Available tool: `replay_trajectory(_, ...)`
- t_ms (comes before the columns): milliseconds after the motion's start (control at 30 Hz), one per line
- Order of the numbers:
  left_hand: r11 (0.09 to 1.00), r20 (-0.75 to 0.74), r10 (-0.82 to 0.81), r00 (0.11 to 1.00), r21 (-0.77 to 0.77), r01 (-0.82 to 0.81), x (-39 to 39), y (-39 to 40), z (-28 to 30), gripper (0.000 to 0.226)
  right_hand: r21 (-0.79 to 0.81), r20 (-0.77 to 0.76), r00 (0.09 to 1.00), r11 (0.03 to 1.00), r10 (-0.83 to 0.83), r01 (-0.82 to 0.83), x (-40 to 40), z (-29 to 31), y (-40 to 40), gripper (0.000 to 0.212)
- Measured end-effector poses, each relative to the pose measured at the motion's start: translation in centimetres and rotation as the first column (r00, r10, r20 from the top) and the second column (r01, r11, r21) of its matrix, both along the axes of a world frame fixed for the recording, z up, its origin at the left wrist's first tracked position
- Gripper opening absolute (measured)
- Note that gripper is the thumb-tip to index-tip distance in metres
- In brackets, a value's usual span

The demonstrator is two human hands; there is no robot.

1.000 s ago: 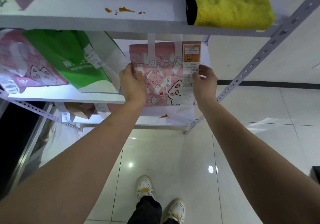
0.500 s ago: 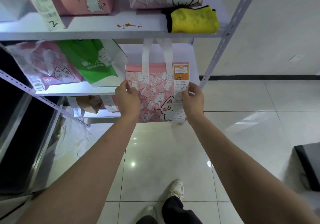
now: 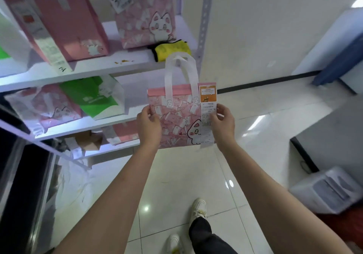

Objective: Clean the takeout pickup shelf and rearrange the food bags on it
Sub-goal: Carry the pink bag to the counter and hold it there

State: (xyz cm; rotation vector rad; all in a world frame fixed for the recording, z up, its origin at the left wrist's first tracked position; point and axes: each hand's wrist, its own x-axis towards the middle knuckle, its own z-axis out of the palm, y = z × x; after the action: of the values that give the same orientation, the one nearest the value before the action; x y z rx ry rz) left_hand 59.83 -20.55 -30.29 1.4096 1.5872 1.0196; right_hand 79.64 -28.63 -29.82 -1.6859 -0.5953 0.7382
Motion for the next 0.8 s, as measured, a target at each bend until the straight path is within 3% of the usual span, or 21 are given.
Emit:
replay_trajectory(367, 0.937, 0.034, -0.324, 0.945, 0.148, 0.316, 16.7, -4.6, 6.3, 0.026, 0.132, 0.091, 0.961, 0.959, -0.262, 0.249, 14.5, 6.2, -9.6, 0.032)
replay_trajectory(800, 0.82, 0.134, -0.573, 0.809, 0.114, 0.561, 45.5, -12.1, 8.9, 0.033, 0.183, 0.163, 0.822, 0.836, -0.545, 0.518, 38.7, 7.9, -20.8, 0.03)
